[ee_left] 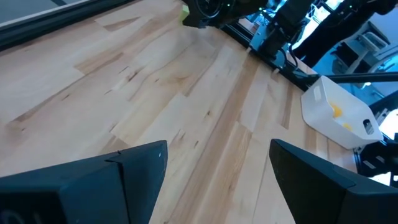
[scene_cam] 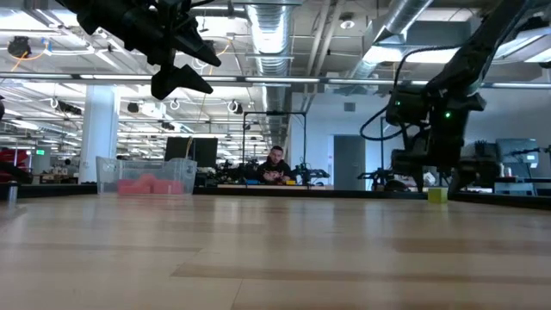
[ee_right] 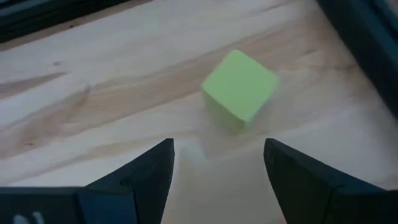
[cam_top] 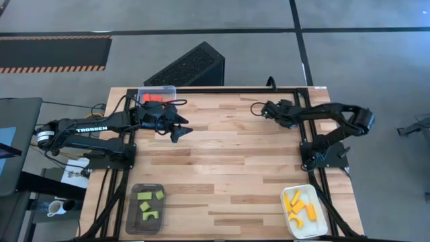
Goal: Sort & place blocks by color
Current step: Put the green block into the black transparent bin
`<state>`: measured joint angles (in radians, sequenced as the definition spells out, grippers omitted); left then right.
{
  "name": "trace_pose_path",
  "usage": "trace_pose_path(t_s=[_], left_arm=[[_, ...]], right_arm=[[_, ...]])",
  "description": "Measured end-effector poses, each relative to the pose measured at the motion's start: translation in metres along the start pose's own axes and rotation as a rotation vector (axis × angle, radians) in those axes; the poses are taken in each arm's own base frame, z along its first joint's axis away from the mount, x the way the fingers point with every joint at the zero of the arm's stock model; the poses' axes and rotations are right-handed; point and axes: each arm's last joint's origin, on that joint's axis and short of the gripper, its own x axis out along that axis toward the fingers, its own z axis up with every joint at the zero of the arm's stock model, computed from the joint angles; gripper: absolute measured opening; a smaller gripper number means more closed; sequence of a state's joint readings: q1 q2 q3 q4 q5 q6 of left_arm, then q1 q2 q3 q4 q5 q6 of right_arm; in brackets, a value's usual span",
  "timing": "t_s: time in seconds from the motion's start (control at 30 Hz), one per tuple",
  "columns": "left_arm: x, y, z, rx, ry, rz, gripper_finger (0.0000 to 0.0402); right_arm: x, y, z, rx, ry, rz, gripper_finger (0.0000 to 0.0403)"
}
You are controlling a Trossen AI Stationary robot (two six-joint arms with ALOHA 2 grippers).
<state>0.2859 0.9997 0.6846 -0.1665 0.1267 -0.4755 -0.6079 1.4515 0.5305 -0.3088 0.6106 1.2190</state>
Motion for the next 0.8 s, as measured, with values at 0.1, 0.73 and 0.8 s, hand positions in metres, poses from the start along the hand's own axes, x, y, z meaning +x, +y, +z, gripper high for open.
trace_pose_path(t_s=[0.1,0.73,0.8], left_arm=[[0.000,0.000,0.000,-0.001,0.000,0.000,0.0265],[0.000,0.000,0.000,-0.016,0.010,-0.014,0.0265],[0.000,0.000,0.000,-0.016,0.010,-0.014,0.0265]], right_arm=[[0.007,0.001,-0.003,-0.004,0.003,-0.017,0.0273],[0.024,-0.005,0.002,0.011,-0.097,-0.144,0.0308],[0.027,-0.003,0.005,0.037,-0.114,-0.135,0.0308]])
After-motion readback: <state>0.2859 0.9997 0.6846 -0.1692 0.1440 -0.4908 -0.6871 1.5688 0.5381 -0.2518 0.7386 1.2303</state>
